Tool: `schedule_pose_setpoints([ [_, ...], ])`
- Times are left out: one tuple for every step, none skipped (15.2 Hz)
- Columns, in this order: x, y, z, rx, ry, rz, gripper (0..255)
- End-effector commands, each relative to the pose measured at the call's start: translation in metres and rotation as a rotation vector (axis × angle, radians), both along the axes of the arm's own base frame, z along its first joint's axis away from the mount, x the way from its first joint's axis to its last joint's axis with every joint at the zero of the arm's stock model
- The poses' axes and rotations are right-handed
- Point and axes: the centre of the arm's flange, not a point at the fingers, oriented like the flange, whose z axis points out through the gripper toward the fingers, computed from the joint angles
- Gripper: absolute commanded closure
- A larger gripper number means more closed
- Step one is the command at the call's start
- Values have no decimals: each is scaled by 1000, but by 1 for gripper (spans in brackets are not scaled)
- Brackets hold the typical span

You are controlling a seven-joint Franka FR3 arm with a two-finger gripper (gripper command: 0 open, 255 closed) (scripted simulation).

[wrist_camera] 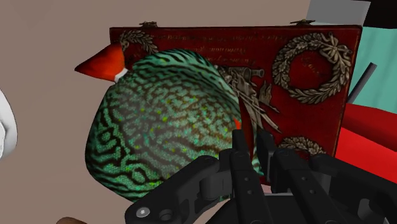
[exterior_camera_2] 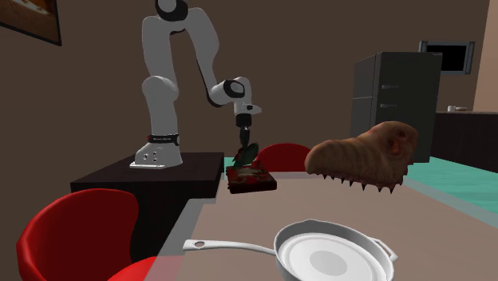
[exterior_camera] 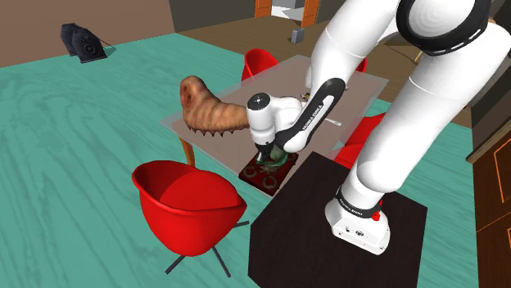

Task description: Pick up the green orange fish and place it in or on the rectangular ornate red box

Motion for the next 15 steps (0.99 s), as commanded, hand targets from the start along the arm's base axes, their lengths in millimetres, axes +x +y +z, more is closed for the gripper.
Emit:
schedule_pose_setpoints([
  [1, 0, -10, 0, -1, 0, 255],
  [1, 0, -12, 0, -1, 0, 255],
  [1, 0, -12, 0, -1, 0, 255],
  [1, 0, -12, 0, -1, 0, 255],
  [1, 0, -12, 0, -1, 0, 255],
  [1, 0, -12, 0, -1, 0, 255],
  [1, 0, -12, 0, -1, 0, 255],
  [1, 0, -12, 0, -1, 0, 255],
  [1, 0, -12, 0, -1, 0, 255],
  [1, 0, -12, 0, -1, 0, 0],
  [1, 1, -12, 0, -1, 0, 0],
  [1, 1, -12, 0, -1, 0, 0],
  [1, 1, -12, 0, -1, 0, 0],
  [1, 1, -12, 0, -1, 0, 0],
  [1, 0, -12, 0, -1, 0, 0],
])
